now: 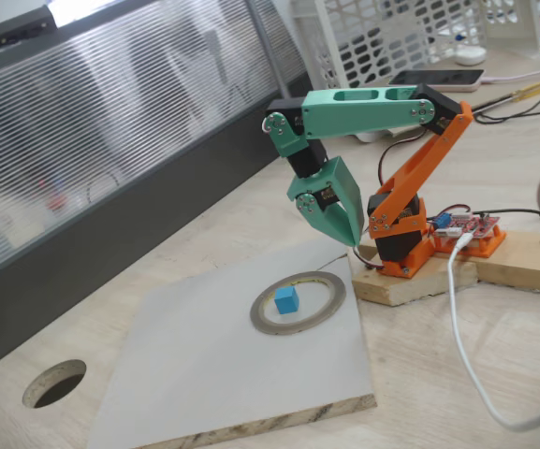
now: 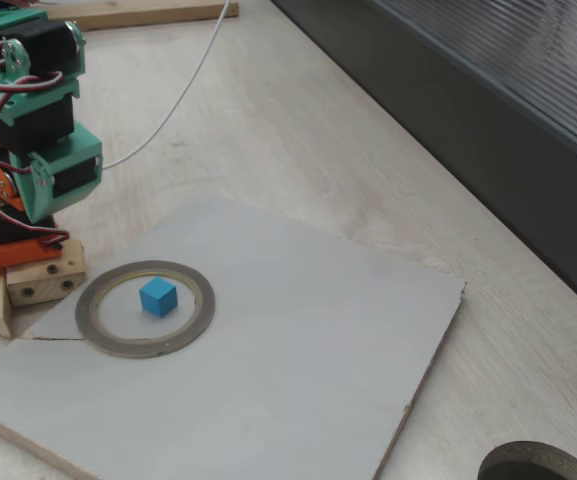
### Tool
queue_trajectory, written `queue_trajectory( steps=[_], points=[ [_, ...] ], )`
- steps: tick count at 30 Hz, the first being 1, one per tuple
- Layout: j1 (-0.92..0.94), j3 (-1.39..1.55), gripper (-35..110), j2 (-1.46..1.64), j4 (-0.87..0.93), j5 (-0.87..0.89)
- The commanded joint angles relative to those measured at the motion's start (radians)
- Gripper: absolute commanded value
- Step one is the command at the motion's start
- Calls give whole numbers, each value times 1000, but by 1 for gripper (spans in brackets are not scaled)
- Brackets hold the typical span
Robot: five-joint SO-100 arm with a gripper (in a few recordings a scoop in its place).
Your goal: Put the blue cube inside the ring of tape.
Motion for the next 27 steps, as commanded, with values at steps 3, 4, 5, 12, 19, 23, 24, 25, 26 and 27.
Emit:
queue_trajectory(
  steps=[3, 4, 5, 12, 19, 23, 24, 25, 26, 27],
  points=[
    [12, 18, 0, 77, 23, 5],
    [12, 18, 0, 77, 23, 6],
    [12, 18, 0, 77, 23, 8],
    [12, 28, 0, 63, -71, 12],
    [9, 28, 0, 61, -77, 12],
    [11, 28, 0, 61, -81, 12],
    [11, 28, 0, 61, -81, 12],
    [11, 28, 0, 61, -81, 12],
    [11, 28, 0, 61, -81, 11],
    [12, 28, 0, 61, -81, 8]
  ],
)
